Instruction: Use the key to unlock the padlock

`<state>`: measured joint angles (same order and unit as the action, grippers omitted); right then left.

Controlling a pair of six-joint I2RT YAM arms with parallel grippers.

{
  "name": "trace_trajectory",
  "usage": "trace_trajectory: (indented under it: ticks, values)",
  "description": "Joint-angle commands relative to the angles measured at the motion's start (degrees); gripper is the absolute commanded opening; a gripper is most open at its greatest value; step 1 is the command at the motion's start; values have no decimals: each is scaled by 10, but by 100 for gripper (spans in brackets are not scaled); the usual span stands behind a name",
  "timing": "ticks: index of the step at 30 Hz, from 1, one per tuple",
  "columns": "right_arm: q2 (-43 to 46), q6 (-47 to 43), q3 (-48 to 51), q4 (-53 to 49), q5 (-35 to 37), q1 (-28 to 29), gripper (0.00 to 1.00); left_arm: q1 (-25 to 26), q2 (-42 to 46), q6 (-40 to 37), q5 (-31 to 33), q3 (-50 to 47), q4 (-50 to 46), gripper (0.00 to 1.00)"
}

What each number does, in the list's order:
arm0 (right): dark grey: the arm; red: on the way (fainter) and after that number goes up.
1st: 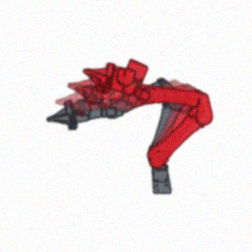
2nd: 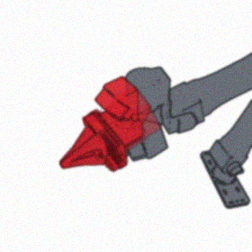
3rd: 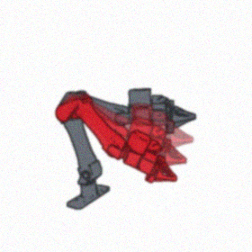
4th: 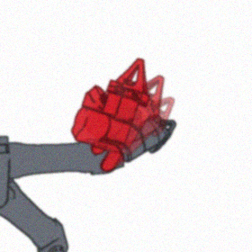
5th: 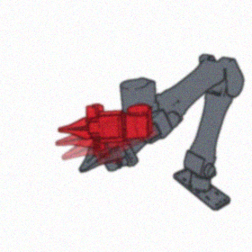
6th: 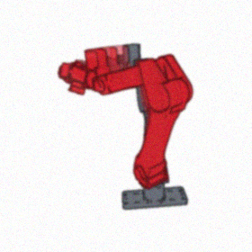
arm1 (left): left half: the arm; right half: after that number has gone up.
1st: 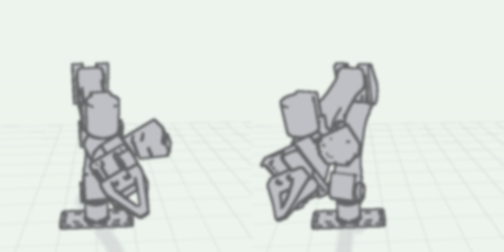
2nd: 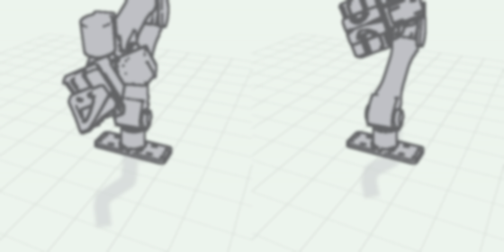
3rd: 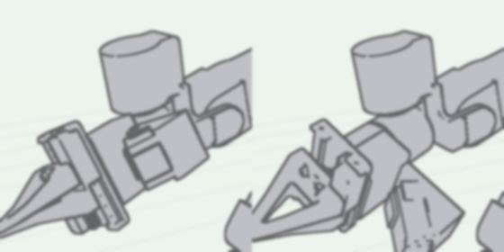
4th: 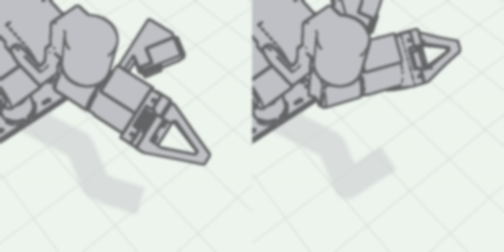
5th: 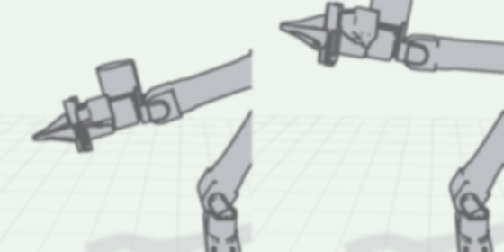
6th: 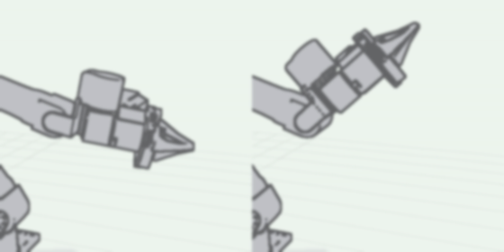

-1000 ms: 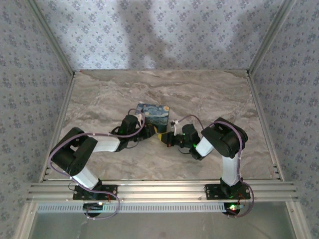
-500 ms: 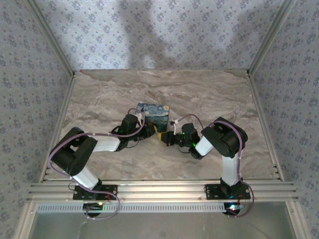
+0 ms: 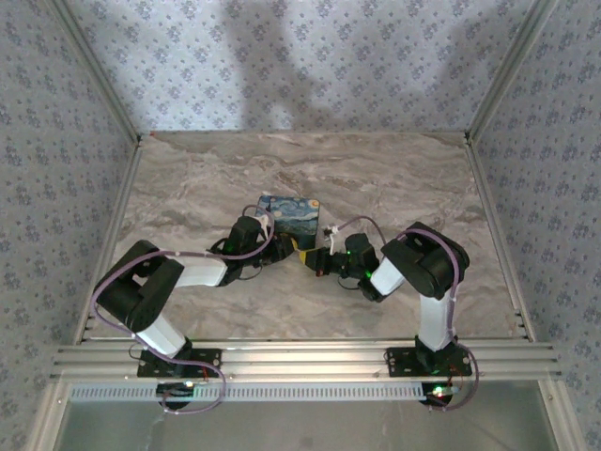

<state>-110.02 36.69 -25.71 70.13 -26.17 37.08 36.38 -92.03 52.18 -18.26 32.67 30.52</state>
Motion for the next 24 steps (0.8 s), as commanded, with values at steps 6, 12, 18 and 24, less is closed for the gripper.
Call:
trace_trajectory:
  ticks: [6,12,18,24]
  values:
    - [6,-1,-7,28,-3,-1,1,4,-1,1,-11,13,7,21]
    - [-1,-24,-8,42,-8,3,1,5,-1,9,-17,18,8,21]
    - [-6,-38,-13,56,-14,7,1,7,6,11,-26,22,-3,21]
    - [-13,-43,-18,75,-23,9,1,7,11,12,-29,21,-9,21]
